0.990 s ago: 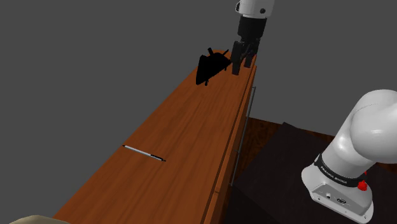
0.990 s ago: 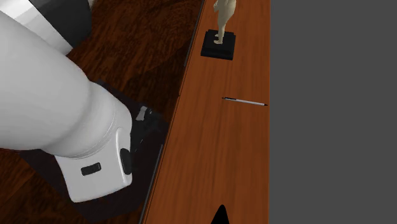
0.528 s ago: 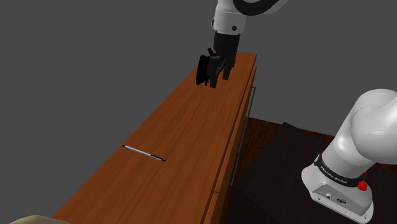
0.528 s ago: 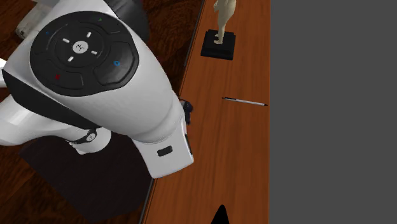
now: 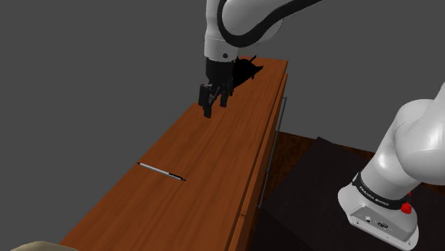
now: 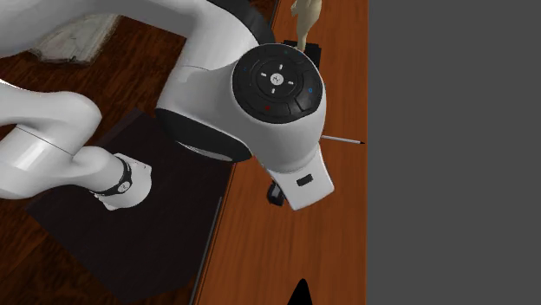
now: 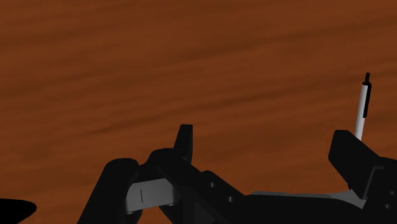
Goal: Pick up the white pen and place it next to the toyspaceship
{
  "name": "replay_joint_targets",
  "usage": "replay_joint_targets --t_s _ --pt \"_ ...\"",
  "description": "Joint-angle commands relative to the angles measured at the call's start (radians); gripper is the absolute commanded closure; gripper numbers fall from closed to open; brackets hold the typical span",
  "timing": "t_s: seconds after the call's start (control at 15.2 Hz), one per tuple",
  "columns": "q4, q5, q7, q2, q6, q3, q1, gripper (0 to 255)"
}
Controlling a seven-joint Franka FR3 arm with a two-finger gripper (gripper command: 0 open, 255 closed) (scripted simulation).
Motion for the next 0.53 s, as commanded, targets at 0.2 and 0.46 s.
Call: replay_joint_targets --t_s 0.2,0.46 --pt "0.102 -0.005 0.026 0.149 0.058 0.041 0.035 0" --pt "0.207 -0.025 0.054 0.279 0.092 0.068 0.069 0"
